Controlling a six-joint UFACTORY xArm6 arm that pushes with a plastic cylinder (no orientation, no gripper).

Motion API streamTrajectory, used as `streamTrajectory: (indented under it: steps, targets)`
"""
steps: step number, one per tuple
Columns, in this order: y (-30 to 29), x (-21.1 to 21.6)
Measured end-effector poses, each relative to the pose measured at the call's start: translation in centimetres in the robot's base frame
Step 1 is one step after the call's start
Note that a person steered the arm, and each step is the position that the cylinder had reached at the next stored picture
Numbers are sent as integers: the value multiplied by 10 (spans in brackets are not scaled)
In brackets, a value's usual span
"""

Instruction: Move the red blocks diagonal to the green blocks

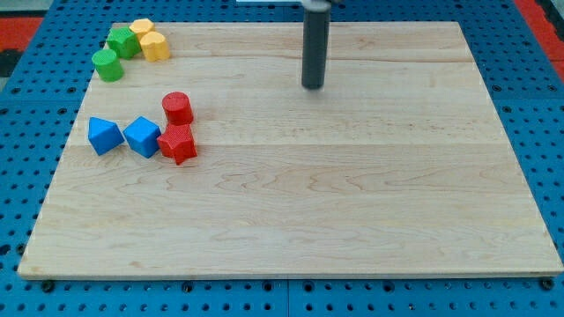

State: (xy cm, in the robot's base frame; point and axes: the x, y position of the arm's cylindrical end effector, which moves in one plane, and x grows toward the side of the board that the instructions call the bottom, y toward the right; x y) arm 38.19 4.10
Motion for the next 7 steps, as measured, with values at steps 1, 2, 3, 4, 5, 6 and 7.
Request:
streamTrajectory:
  steps: [1, 2, 3, 4, 5, 6, 7]
  targets:
    - [-34, 124]
    - [-150, 149]
    - [-201, 134]
    - [-198, 112]
    - [-180, 111]
    - [-173, 81]
    - [-167, 76]
